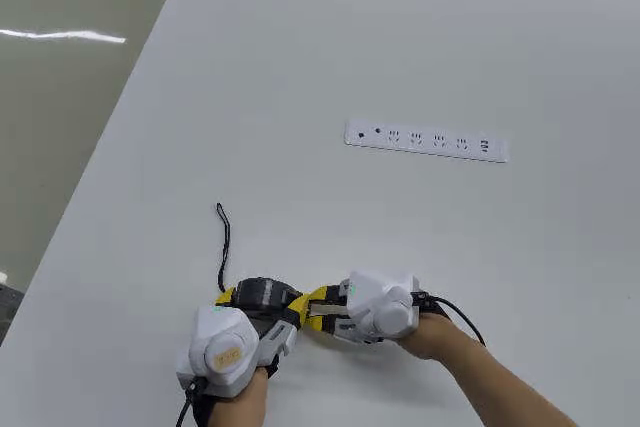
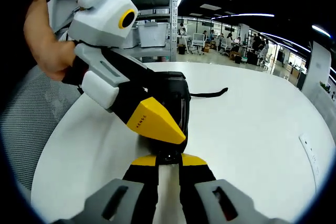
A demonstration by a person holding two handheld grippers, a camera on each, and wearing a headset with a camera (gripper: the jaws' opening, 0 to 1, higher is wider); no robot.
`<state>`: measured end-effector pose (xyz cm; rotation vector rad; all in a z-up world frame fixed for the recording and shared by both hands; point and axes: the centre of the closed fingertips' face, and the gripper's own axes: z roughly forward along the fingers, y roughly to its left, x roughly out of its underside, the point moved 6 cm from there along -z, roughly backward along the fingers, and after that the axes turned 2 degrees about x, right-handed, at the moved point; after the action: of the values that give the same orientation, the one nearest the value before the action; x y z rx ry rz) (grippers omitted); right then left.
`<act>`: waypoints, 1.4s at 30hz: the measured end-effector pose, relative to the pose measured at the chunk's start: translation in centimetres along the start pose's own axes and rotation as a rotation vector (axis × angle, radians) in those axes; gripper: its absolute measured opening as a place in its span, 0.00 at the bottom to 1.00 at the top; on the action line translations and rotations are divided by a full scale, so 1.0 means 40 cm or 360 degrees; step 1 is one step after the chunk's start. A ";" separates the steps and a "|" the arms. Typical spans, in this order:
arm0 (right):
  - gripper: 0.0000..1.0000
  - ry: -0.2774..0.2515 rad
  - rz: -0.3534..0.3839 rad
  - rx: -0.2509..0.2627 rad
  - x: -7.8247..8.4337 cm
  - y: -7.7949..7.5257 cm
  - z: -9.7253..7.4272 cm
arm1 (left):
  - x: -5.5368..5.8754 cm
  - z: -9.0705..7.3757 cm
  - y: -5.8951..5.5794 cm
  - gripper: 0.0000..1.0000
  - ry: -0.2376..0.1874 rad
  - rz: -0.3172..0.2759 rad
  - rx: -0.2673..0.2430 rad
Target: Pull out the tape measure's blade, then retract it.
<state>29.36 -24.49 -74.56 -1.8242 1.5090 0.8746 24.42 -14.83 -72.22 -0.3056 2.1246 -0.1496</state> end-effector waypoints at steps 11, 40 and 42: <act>0.14 -0.0001 -0.0020 0.0054 0.009 0.005 0.005 | 0.001 0.000 -0.002 0.63 0.0029 0.0045 0.0024; 0.24 -0.0002 0.0121 0.0218 0.032 0.034 -0.097 | -0.011 -0.038 -0.003 0.68 0.0120 0.0262 0.0224; 0.26 -0.0011 0.0135 0.0248 0.030 0.040 -0.113 | -0.013 -0.044 0.000 0.70 0.0124 0.0274 0.0253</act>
<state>28.45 -29.06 -72.88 -1.6545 1.6136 0.7786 23.22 -14.72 -70.85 -0.0233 2.1898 -0.2314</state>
